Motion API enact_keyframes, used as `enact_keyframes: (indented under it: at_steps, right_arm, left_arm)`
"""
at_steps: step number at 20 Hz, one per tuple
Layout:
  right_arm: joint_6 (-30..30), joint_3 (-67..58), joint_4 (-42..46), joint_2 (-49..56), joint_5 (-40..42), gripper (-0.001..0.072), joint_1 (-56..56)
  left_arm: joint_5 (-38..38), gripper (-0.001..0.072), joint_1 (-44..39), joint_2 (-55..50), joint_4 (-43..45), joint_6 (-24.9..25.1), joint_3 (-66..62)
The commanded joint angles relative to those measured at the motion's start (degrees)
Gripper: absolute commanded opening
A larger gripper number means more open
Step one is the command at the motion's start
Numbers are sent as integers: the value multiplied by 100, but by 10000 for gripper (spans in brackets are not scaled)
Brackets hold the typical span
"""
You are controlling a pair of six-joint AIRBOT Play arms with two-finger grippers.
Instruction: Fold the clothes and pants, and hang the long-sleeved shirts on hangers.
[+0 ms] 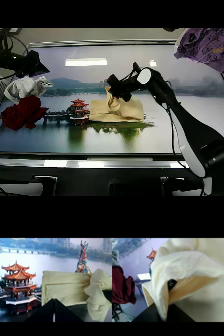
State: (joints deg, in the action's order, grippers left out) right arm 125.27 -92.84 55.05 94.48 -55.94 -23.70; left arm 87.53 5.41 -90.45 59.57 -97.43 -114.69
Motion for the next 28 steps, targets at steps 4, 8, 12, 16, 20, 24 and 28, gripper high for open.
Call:
enact_keyframes:
  at_steps: [4, 8, 12, 16, 20, 24, 28]
  right_arm:
    - [-35, -4, -61, 321, 20, 28, -90]
    - [-341, -4, -466, 415, 142, 205, -92]
    - [-1152, -7, -1307, 415, 601, 425, -90]
    - [-1797, -7, -1792, 313, 761, 425, -15]
    - [-2188, -7, -1773, -85, 179, 426, 754]
    - [-3064, -4, -1333, -273, -1106, 492, 2343]
    - [-3740, 345, -1008, 63, -1751, 507, 3405]
  left_arm:
    - [9, 18, 33, 15, 7, 11, 7]
    - [9, 18, 33, 15, 7, 11, 7]
    - [9, 18, 33, 9, 7, 9, 9]
    - [9, 18, 33, 9, 7, 2, 9]
    - [11, 18, 33, 9, 4, -11, 7]
    - [11, 18, 33, 9, 4, -9, 7]
    - [9, 18, 33, 9, 4, -4, 7]
